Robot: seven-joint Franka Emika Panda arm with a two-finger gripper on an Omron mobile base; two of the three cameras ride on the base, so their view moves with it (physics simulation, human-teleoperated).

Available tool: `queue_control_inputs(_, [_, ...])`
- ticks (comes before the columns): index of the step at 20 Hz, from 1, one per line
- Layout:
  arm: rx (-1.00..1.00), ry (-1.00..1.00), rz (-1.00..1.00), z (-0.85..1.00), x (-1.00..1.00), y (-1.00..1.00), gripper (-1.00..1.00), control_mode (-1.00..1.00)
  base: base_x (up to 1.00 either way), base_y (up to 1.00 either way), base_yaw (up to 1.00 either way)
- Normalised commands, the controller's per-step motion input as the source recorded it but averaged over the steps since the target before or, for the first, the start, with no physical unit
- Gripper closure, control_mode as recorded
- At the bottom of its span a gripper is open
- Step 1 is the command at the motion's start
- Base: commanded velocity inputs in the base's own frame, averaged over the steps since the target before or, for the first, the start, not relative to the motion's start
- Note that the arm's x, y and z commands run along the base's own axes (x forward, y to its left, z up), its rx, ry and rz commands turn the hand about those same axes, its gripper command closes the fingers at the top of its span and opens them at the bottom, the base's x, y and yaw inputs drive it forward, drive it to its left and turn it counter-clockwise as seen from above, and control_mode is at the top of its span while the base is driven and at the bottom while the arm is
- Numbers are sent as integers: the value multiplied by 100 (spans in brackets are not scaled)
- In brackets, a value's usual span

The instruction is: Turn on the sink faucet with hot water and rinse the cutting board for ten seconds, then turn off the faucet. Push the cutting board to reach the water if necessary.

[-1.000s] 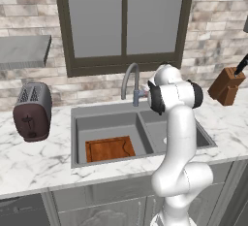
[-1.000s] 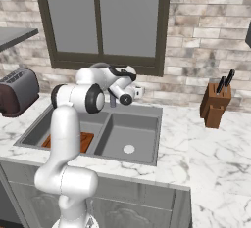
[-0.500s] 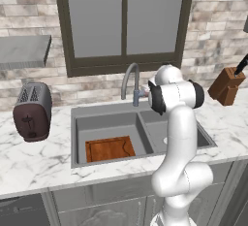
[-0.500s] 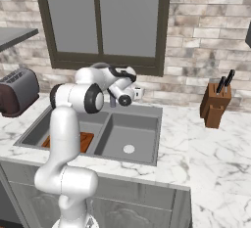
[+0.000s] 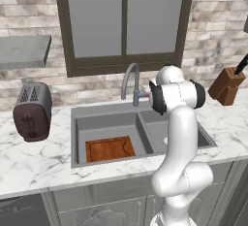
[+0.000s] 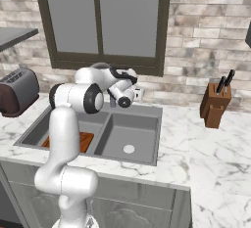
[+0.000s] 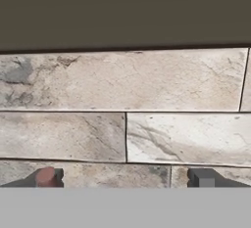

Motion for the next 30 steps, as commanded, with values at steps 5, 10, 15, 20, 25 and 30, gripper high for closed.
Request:
queue_control_inputs(5, [0, 0, 0, 0, -18, -17, -100, -100, 0, 0, 0])
queue_control_inputs(10, [0, 0, 0, 0, -5, -18, -100, -100, 0, 0, 0])
queue_control_inputs(15, [0, 0, 0, 0, 0, -15, -100, -100, 0, 0, 0])
queue_control_inputs(20, [0, 0, 0, 0, 0, -29, -100, -100, 0, 0, 0])
queue_control_inputs(25, [0, 0, 0, 0, 0, -55, -100, -100, 0, 0, 0])
queue_control_inputs(30, [1, 0, 0, 0, 0, -62, -100, -100, 0, 0, 0])
